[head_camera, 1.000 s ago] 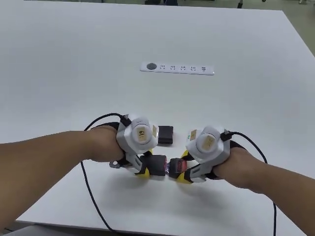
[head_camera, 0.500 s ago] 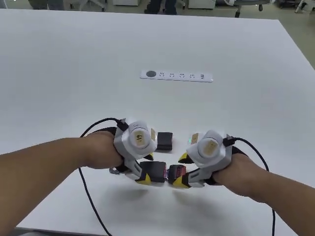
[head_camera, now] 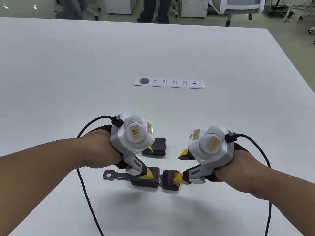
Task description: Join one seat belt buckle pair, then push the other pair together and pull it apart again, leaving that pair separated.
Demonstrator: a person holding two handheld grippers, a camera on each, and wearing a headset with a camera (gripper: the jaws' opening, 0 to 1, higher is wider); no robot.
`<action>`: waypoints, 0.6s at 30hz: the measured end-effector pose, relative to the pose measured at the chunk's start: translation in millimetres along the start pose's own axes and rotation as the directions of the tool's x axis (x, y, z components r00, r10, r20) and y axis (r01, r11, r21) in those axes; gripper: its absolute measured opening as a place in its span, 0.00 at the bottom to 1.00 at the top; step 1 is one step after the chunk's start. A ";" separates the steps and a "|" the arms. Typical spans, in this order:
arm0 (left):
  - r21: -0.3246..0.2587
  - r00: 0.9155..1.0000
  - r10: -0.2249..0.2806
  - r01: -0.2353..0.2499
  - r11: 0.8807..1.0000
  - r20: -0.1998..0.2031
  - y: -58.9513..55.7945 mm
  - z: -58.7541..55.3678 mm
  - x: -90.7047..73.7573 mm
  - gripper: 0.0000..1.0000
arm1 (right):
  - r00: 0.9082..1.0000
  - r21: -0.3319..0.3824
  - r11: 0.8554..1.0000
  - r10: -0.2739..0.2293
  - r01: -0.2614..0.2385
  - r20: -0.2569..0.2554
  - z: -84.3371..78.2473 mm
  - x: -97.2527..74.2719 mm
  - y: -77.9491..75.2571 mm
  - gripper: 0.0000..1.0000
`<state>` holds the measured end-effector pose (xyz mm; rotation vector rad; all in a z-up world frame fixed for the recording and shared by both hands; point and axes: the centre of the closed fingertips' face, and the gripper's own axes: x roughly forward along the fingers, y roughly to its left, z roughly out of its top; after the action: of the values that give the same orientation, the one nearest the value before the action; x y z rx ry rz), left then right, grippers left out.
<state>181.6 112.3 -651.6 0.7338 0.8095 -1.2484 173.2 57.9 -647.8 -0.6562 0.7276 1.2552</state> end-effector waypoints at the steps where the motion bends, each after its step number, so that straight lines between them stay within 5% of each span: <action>1: -0.002 1.000 0.001 -0.001 1.000 0.000 4.1 0.1 0.6 0.42 | 1.000 -0.002 1.000 -0.004 0.003 -0.002 -3.2 0.1 -3.6 0.35; 7: 0.011 1.000 0.002 -0.002 1.000 0.018 17.2 9.2 3.5 0.42 | 1.000 -0.012 1.000 -0.013 0.013 -0.021 -15.3 -7.0 -22.1 0.35; 18: 0.041 1.000 0.004 -0.004 0.999 0.000 52.2 7.1 17.4 0.43 | 0.998 0.006 0.999 -0.049 0.050 -0.045 -47.8 -19.3 -67.9 0.34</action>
<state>236.1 106.3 -660.5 0.7682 0.7844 -1.2643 230.9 -3.9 -658.9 -0.6950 0.7483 1.1955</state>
